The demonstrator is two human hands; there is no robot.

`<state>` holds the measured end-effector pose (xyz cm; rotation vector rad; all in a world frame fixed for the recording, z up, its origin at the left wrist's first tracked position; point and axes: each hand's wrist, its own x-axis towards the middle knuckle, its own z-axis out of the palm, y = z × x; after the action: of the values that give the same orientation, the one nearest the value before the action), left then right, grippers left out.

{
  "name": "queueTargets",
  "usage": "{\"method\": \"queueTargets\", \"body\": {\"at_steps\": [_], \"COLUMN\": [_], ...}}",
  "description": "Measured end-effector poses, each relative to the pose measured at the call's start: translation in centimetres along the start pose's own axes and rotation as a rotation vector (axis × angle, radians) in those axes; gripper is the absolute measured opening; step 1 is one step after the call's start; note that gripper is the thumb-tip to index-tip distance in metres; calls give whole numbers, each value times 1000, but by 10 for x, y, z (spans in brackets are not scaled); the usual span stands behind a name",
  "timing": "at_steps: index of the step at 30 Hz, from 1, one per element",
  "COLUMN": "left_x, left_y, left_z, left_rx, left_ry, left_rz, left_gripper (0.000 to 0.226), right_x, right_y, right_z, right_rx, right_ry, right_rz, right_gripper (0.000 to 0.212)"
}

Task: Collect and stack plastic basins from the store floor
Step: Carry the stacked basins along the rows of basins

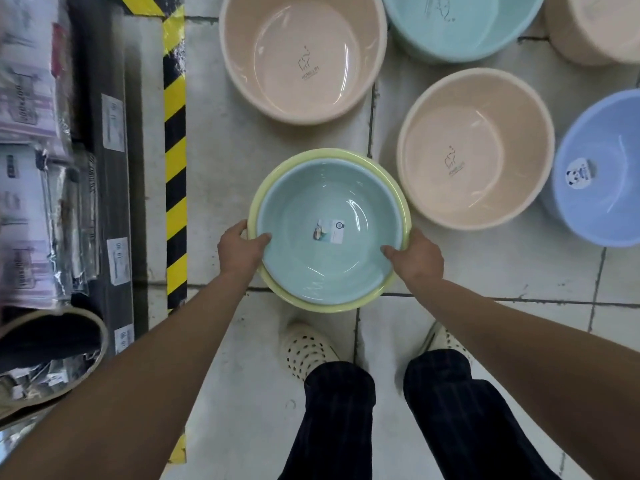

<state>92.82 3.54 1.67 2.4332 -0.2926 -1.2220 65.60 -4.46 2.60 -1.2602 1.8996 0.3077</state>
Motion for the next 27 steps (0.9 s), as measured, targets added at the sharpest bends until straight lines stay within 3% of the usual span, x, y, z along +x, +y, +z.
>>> {"method": "queueTargets", "body": {"at_steps": [7,13,20,24,27], "left_x": [10,0,-69,-97,-155], "left_y": [-24,-18,5,33,106], "left_z": [18,25,-13,-30,-29], "left_rx": [-19,-15,56,83,81], "left_ry": [-14,-72,-27,-10,-28], "left_rz": [30,-97,-122,-63,-1], "left_gripper": [38,62,55,64,51], "right_x": [24,35,-22,-52,-71], "right_y": [12,25,30,24,28], "right_z": [27,21,-37,-91,-145], "right_rx": [109,509,708,840,925], "right_ry": [2,-177,-327,-256,-192], "right_rz": [3,42,-66,-48,-40], "right_gripper": [57,67,72,64,60]}}
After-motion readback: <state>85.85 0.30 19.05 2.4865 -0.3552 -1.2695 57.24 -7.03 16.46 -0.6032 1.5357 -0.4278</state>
